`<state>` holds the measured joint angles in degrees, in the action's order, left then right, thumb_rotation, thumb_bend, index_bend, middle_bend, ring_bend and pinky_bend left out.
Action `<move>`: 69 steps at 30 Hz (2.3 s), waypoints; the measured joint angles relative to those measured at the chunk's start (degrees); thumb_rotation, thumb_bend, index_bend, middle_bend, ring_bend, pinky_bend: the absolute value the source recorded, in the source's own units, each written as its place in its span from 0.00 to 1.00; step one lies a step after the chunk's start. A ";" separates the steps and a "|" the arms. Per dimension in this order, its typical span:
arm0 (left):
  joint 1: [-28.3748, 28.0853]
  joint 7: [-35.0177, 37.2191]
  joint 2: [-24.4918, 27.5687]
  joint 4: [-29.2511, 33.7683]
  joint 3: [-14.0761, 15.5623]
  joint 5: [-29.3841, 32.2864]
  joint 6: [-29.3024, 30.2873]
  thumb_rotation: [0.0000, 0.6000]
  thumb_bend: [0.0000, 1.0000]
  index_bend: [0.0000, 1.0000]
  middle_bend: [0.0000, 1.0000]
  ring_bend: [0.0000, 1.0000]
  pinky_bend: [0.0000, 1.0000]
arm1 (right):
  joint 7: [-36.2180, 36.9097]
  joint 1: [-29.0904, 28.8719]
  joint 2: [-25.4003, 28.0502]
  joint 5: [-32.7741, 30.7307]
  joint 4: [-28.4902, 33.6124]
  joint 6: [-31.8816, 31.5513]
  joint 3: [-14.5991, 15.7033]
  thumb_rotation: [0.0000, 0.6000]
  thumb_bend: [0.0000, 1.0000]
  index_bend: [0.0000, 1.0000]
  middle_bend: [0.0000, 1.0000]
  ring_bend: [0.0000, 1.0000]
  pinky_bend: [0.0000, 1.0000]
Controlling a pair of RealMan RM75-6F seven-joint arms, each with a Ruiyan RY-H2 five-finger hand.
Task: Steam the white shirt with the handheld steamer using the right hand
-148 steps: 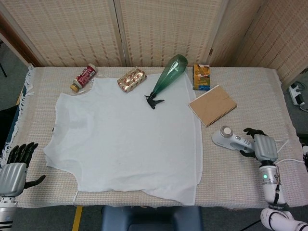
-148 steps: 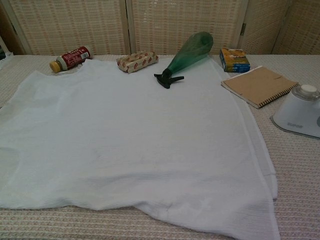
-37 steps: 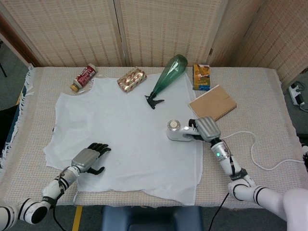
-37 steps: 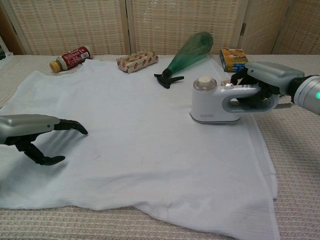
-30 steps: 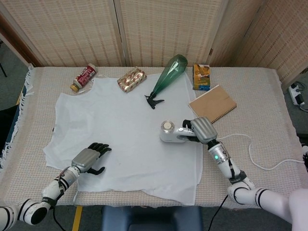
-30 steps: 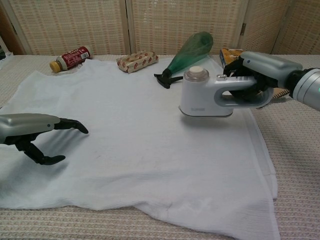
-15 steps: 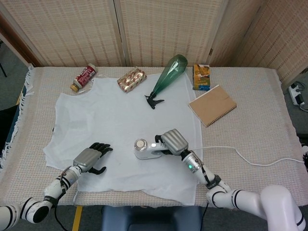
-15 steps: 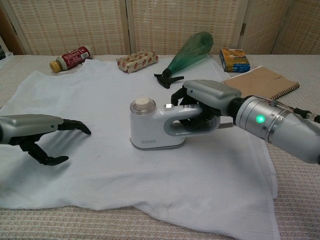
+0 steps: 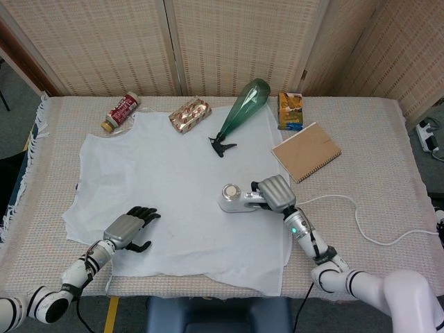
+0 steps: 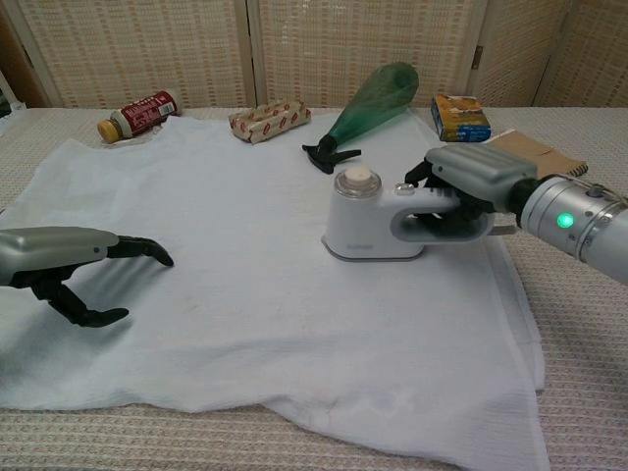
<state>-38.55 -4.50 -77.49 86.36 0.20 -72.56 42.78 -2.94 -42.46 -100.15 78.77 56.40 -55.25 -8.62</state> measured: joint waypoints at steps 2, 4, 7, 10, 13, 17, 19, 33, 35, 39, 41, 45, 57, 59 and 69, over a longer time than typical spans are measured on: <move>0.03 0.04 0.02 0.00 0.00 0.02 0.10 0.77 0.45 0.14 0.08 0.00 0.00 | -0.15 0.58 0.77 -0.63 -0.43 -0.08 -0.15 1.00 0.87 0.73 0.75 0.84 0.95; 0.05 0.01 0.06 0.03 0.06 0.02 0.13 0.76 0.45 0.14 0.08 0.00 0.00 | -0.15 1.24 1.66 -1.34 -0.84 -0.23 -0.39 1.00 0.87 0.73 0.75 0.84 0.95; 0.10 -0.12 0.11 0.12 0.11 0.02 0.27 0.76 0.45 0.14 0.08 0.00 0.00 | 0.55 2.18 2.96 -2.11 -1.03 -1.07 -1.00 1.00 0.87 0.73 0.75 0.84 0.95; 0.13 -0.21 0.23 0.35 0.09 0.03 0.44 0.76 0.45 0.14 0.08 0.00 0.00 | 1.77 2.76 4.22 -2.21 0.04 -2.32 -1.58 1.00 0.87 0.73 0.75 0.84 0.95; 0.15 -0.45 0.37 0.70 0.06 -0.04 0.72 0.76 0.45 0.14 0.08 0.00 0.00 | 2.76 2.98 5.45 -1.66 2.59 -3.59 -2.03 1.00 0.87 0.73 0.75 0.84 0.95; 0.28 -0.71 0.58 1.29 0.05 -0.14 1.22 0.76 0.45 0.14 0.08 0.00 0.00 | 3.48 2.59 6.31 -0.35 6.99 -4.70 -2.46 1.00 0.87 0.73 0.75 0.84 0.95; 0.32 -0.87 0.66 1.40 0.09 -0.13 1.31 0.77 0.45 0.14 0.08 0.00 0.00 | 3.40 1.80 5.96 0.68 8.88 -4.83 -2.47 1.00 0.87 0.73 0.75 0.84 0.95; 0.48 -0.98 0.80 1.20 0.28 0.36 1.20 0.76 0.45 0.13 0.08 0.00 0.00 | 2.61 -1.46 -4.03 3.57 1.56 -2.65 0.31 1.00 0.87 0.73 0.75 0.84 0.95; 0.47 -1.00 0.72 1.09 0.29 0.38 1.15 0.76 0.45 0.13 0.08 0.00 0.00 | 2.68 -1.17 -4.11 3.65 0.26 -2.84 0.60 1.00 0.87 0.73 0.75 0.84 0.95; 0.36 -1.05 0.65 1.08 0.19 0.33 1.14 0.76 0.45 0.13 0.08 0.00 0.00 | 2.67 0.14 -3.09 3.18 -1.84 -3.40 0.87 1.00 0.87 0.73 0.75 0.84 0.95; 0.31 -1.13 0.64 1.15 0.14 0.27 1.19 0.77 0.45 0.13 0.08 0.00 0.00 | 2.55 0.69 -2.45 2.76 -2.55 -3.54 0.87 1.00 0.87 0.73 0.75 0.84 0.95; 0.30 -1.23 0.66 1.34 0.11 0.25 1.29 0.76 0.45 0.13 0.08 0.00 0.00 | 2.43 1.93 -0.99 1.72 -3.89 -3.86 0.66 1.00 0.87 0.73 0.75 0.84 0.95; 1.43 1.28 1.46 1.88 -0.62 -1.19 4.56 0.76 0.42 0.12 0.07 0.00 0.00 | 6.28 7.11 6.86 2.26 0.51 -11.00 0.55 1.00 0.87 0.73 0.75 0.84 0.95; 2.10 2.74 2.12 2.33 -1.05 -1.87 6.39 0.76 0.40 0.12 0.07 0.00 0.00 | 6.76 8.66 9.08 2.45 2.76 -12.39 0.87 1.00 0.87 0.72 0.75 0.84 0.95; 7.38 10.74 7.12 4.07 -1.96 -4.85 14.87 0.76 0.39 0.12 0.07 0.00 0.00 | 12.52 18.07 17.12 0.12 6.04 -15.49 3.43 1.00 0.84 0.65 0.73 0.76 0.95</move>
<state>-31.17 6.24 -70.37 90.43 -1.77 -77.41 57.66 9.58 -24.39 -83.04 78.88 62.44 -70.74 -5.19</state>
